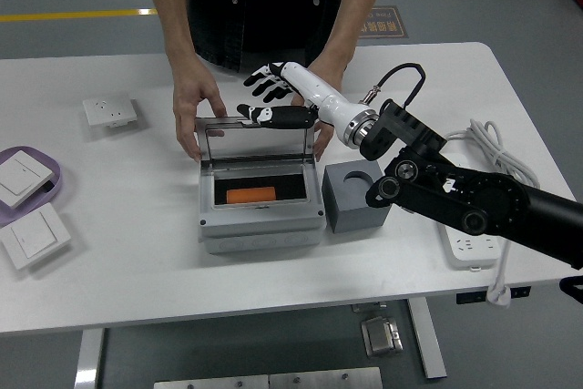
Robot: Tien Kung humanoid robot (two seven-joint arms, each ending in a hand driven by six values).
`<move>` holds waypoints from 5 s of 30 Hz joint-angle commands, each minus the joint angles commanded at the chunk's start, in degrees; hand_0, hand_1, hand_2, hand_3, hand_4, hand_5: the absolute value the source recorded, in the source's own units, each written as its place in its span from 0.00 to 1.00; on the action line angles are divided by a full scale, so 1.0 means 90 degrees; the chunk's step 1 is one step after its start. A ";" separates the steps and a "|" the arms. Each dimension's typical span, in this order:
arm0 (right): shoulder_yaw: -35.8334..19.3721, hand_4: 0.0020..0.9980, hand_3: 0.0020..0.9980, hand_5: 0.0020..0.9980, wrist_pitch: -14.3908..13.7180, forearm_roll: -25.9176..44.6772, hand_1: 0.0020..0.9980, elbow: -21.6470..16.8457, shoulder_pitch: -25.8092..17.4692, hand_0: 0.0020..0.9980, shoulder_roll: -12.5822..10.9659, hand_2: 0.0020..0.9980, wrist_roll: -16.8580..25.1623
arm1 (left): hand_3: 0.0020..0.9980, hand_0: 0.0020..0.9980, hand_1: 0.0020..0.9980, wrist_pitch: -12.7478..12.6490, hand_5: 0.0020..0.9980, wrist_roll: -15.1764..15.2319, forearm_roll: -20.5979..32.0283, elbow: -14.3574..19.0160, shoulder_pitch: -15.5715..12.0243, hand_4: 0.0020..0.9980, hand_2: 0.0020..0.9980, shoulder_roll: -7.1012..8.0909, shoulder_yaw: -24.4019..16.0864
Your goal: Pick up the cylinder from the cube,place it in the box,flap close box
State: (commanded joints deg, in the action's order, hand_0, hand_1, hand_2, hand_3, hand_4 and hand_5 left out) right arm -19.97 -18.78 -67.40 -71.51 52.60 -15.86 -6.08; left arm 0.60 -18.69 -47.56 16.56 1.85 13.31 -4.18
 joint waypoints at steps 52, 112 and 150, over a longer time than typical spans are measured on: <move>-0.2874 0.68 0.66 0.43 -0.0843 -0.0629 0.55 -0.2537 -0.3192 0.56 -0.1320 0.62 0.0631 | 0.63 0.63 0.62 0.0013 0.33 -0.0015 0.0159 -0.0168 -0.0243 0.72 0.52 -0.0083 -0.0063; -0.6577 0.72 0.66 0.40 -0.0588 0.2651 0.63 -0.1258 -0.4751 0.66 -0.0960 0.65 0.2575 | 0.64 0.64 0.62 -0.0054 0.33 0.0114 0.0550 -0.0220 -0.0258 0.72 0.54 0.0063 0.0235; -0.6575 0.74 0.66 0.40 -0.0621 0.2709 0.62 -0.1155 -0.4733 0.65 -0.0938 0.65 0.2651 | 0.65 0.64 0.62 0.0002 0.34 0.0065 0.0422 -0.0208 -0.0230 0.72 0.54 0.0106 0.0125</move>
State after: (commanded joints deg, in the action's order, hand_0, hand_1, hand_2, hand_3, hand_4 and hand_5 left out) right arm -79.14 -24.37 -43.02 -81.91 10.00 -24.31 17.77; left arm 0.61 -18.11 -43.76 14.69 -0.23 14.26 -3.05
